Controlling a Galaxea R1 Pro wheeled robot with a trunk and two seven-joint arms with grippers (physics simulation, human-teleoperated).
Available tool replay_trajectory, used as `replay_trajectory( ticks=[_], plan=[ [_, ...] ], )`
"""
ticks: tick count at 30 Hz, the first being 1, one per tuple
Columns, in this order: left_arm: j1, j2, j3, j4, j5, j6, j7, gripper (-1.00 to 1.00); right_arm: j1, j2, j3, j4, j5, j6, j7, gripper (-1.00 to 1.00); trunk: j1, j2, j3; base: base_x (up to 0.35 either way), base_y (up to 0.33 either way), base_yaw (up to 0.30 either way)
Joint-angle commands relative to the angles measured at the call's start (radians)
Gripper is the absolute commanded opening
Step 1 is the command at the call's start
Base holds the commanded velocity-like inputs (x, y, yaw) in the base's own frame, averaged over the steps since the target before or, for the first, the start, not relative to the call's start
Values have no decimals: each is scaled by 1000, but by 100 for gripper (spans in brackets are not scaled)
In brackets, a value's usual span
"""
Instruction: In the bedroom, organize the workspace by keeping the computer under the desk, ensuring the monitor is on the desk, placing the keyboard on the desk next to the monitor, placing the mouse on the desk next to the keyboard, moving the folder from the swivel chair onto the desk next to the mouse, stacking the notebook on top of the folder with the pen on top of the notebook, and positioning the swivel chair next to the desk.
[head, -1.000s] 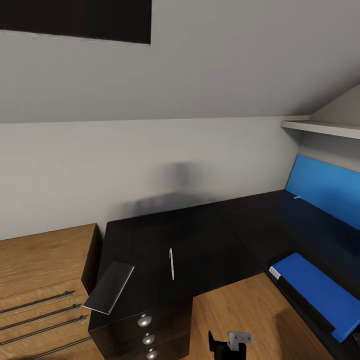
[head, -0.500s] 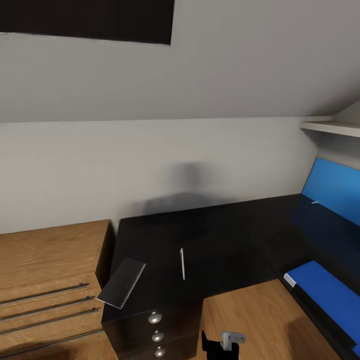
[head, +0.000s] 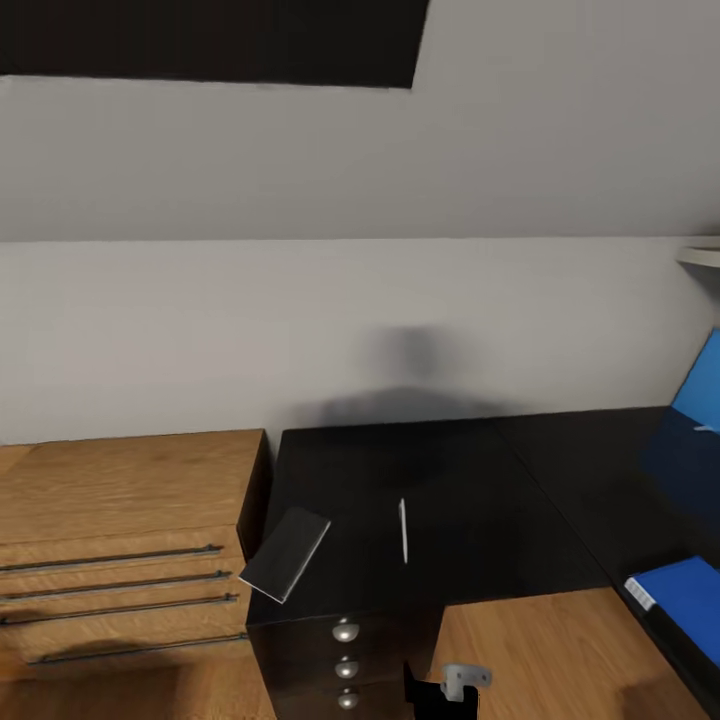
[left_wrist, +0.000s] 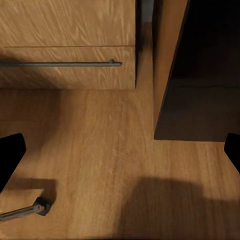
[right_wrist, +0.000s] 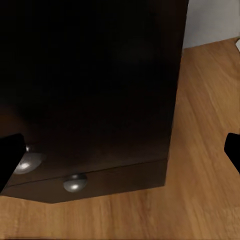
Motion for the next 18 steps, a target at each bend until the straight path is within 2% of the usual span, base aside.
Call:
replay_trajectory(
  ticks=[1, 8, 18],
  plan=[
    [0, 0, 2, 0, -11, -2, 10, 100, -1, 0, 9, 1, -10, -4, -1, 100, 0, -1, -1, 0, 0, 279],
    [-1, -1, 0, 0, -11, -3, 10, 100, -1, -1, 9, 1, -10, -4, 0, 100, 0, -1, -1, 0, 0, 232],
    [-1, -3, 0, 0, -13, -3, 10, 100, -1, -2, 9, 0, -10, -4, 0, 100, 0, -1, -1, 0, 0, 39]
  ],
)
